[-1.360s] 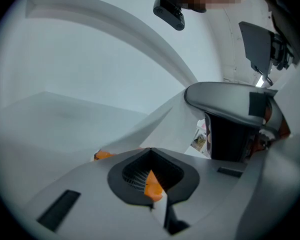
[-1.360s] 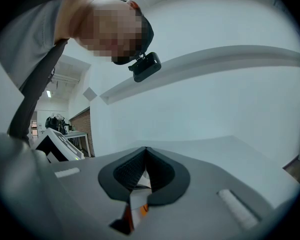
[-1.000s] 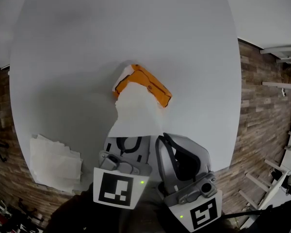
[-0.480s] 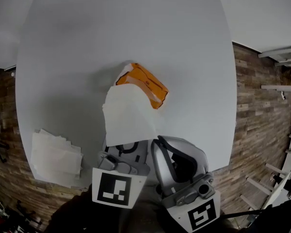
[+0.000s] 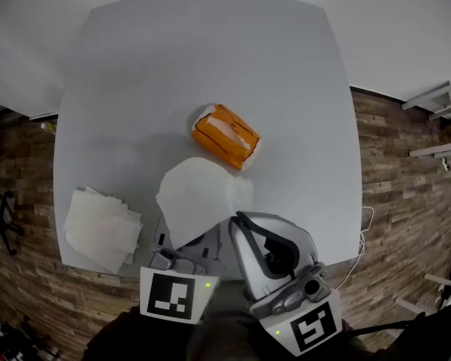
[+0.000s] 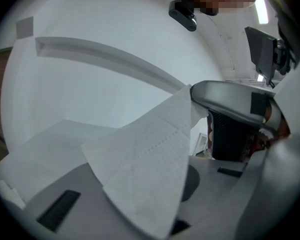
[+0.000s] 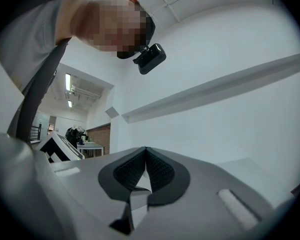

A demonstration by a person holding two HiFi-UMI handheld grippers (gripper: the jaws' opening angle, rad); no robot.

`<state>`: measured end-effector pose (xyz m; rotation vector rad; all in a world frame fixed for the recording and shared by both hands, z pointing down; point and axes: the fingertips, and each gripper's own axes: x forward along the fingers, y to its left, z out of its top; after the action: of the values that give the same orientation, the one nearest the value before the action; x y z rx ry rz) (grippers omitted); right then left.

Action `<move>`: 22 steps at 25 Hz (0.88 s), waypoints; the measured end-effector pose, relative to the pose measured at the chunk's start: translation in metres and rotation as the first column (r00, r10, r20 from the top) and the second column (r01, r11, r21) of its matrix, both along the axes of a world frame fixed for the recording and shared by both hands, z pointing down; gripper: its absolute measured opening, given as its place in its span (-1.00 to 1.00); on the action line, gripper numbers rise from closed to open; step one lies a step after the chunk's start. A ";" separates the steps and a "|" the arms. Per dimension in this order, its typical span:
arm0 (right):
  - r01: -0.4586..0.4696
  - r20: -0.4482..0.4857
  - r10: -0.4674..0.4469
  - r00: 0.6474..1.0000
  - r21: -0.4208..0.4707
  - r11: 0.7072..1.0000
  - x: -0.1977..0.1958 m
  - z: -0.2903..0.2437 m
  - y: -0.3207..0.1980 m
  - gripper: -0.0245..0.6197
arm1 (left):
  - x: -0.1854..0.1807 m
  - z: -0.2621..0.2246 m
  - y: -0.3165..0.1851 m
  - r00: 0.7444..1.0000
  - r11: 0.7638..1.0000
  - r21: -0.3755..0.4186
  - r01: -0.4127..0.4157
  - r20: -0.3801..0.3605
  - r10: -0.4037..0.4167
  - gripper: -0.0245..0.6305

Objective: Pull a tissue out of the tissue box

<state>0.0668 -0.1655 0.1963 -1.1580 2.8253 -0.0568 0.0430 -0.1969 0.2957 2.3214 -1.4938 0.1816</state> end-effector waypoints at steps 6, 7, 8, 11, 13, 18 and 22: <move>0.107 0.029 -0.107 0.994 0.001 0.994 -0.017 -0.020 0.056 -0.92 | -0.026 -0.024 0.067 0.993 0.993 0.016 0.119 -0.030 -0.118 -0.93; 0.123 0.028 -0.123 0.992 0.002 0.992 -0.023 -0.020 0.064 -0.92 | -0.033 -0.026 0.077 0.990 0.990 0.018 0.140 -0.033 -0.139 -0.93; 0.142 0.025 -0.142 0.990 0.002 0.990 -0.030 -0.020 0.070 -0.92 | -0.041 -0.028 0.087 0.986 0.986 0.017 0.163 -0.035 -0.162 -0.93; 0.206 0.023 -0.205 0.978 -0.009 0.979 -0.062 -0.017 0.085 -0.92 | -0.077 -0.030 0.114 0.969 0.969 0.012 0.246 -0.033 -0.246 -0.93; 0.245 0.020 -0.245 0.969 -0.003 0.970 -0.086 -0.018 0.091 -0.92 | -0.103 -0.031 0.128 0.954 0.954 0.017 0.298 -0.025 -0.297 -0.93; 0.310 -0.005 -0.310 0.951 0.006 0.951 -0.163 -0.011 0.092 -0.92 | -0.177 -0.030 0.154 0.921 0.920 0.012 0.391 -0.012 -0.390 -0.93; 0.339 -0.033 -0.339 0.940 -0.009 0.941 -0.240 -0.002 0.087 -0.92 | -0.251 -0.033 0.174 0.893 0.893 0.014 0.450 -0.004 -0.450 -0.93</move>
<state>-0.1735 -0.0787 0.1943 -0.6632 3.0215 -0.0640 -0.2075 -0.0224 0.2624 1.9130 -1.9865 0.0435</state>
